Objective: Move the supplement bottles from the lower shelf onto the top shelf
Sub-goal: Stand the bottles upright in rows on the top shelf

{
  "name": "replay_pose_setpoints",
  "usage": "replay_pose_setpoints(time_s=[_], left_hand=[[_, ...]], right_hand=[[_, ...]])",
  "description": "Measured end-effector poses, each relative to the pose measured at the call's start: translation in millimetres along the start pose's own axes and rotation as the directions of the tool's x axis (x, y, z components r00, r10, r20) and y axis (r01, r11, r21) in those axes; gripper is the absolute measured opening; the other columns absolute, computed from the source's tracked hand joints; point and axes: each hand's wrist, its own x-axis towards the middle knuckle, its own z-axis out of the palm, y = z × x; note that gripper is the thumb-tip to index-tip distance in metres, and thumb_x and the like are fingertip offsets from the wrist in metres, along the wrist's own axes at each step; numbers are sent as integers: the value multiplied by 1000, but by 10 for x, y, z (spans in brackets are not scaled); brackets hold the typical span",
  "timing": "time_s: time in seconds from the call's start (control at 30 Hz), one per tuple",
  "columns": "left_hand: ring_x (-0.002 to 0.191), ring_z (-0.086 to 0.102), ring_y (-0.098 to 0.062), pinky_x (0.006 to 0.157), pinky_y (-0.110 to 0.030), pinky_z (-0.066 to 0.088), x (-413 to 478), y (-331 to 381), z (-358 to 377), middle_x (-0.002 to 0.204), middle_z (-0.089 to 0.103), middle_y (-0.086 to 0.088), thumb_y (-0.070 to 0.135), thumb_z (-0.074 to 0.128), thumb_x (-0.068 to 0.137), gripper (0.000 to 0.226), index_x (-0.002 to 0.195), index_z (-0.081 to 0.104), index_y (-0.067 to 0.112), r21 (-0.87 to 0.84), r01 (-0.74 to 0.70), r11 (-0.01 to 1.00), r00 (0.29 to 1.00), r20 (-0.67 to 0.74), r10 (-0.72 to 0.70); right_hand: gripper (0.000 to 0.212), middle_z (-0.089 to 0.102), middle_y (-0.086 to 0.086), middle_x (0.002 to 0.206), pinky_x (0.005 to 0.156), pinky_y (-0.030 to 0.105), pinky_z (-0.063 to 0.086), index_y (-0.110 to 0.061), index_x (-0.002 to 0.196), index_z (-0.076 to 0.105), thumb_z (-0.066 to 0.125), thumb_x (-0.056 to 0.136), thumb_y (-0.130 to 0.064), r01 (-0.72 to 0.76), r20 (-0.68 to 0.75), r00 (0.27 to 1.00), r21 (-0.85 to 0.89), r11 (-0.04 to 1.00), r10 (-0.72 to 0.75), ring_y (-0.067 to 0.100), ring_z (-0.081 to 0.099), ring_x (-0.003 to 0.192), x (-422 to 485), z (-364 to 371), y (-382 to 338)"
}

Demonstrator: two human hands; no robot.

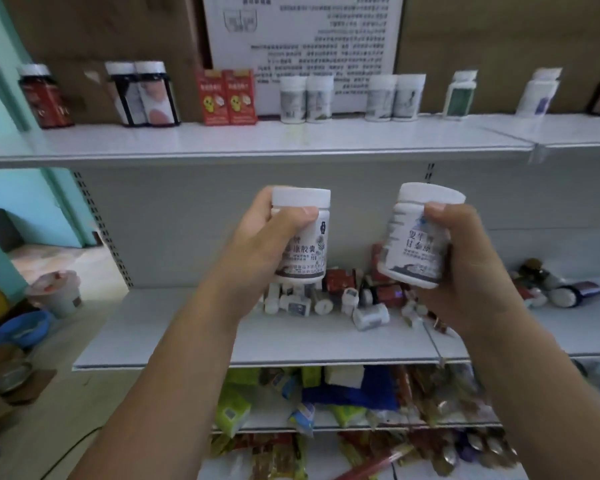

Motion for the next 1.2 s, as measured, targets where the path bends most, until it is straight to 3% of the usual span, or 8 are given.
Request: replay_pose_setpoints(time_s=[0.17, 0.33, 0.5, 0.67, 0.77, 0.83, 0.97, 1.2], left_hand=[[78, 70, -15, 73, -40, 55, 672, 438, 402, 81, 71, 7, 45, 69, 62, 25, 86, 69, 38, 153, -153, 976, 987, 70, 144], [95, 73, -20, 90, -48, 56, 1406, 675, 822, 93, 76, 2, 42, 72, 62, 45, 102, 66, 24, 259, -208, 943, 975, 127, 181], [100, 71, -18, 91, -38, 54, 2095, 769, 1121, 103, 74, -2, 34, 74, 80, 35, 109, 65, 17, 448, -169, 878, 984, 121, 128], [100, 70, -25, 88, -39, 56, 2751, 751, 1205, 104, 74, -8, 37, 78, 76, 49, 110, 66, 4, 660, -78, 747, 997, 55, 56], [97, 71, -23, 86, -36, 59, 3114, 681, 1177, 102, 74, -8, 26, 79, 81, 35, 108, 66, 8, 682, 10, 731, 1000, -4, -10], [96, 71, -20, 86, -39, 60, 3286, 622, 1161, 103, 73, -5, 26, 80, 80, 31, 106, 65, 17, 703, 47, 710, 999, -34, -32], [86, 70, -14, 83, -35, 61, 3469, 437, 1150, 100, 73, -5, 25, 81, 80, 29, 105, 69, 18, 699, 47, 714, 999, -47, -20], [96, 69, -15, 77, -35, 63, 3566, 233, 1078, 108, 68, -6, 32, 85, 74, 44, 109, 59, 23, 688, 23, 726, 990, -114, 77]], right_hand=[[41, 59, 2, 69, 59, 34, 52, -13, 96, 52, 65, 62, -32, 99, -26, 994, -123, 987, -103, 21, 61, 62, 433, -352, -554], [36, 65, -3, 67, 57, 30, 54, -13, 102, 55, 54, 70, -30, 189, 88, 981, -291, 938, -170, 13, 64, 61, 947, -703, -1155], [34, 67, -6, 73, 57, 32, 55, -22, 104, 56, 58, 72, -32, 241, 117, 970, -475, 846, -211, 12, 66, 68, 1622, -1041, -1638], [30, 69, 7, 103, 90, 48, 54, -16, 111, 58, 69, 87, -30, 225, 193, 973, -701, 677, -123, 25, 69, 97, 2384, -1351, -1724], [33, 69, 0, 96, 83, 35, 54, -21, 108, 62, 76, 80, -32, 201, 199, 978, -824, 529, -63, 21, 67, 93, 2795, -1472, -1612], [43, 69, -1, 99, 79, 31, 56, -21, 110, 60, 79, 75, -36, 171, 181, 983, -842, 512, -29, 15, 67, 92, 3006, -1519, -1538], [48, 69, -1, 102, 88, 43, 56, -21, 109, 56, 81, 72, -40, 195, 176, 980, -819, 539, -88, 15, 67, 99, 3247, -1614, -1396], [48, 62, -11, 88, 75, 26, 56, -24, 120, 49, 74, 82, -37, 289, 209, 954, -826, 484, -213, -2, 60, 74, 3257, -1625, -1198]])
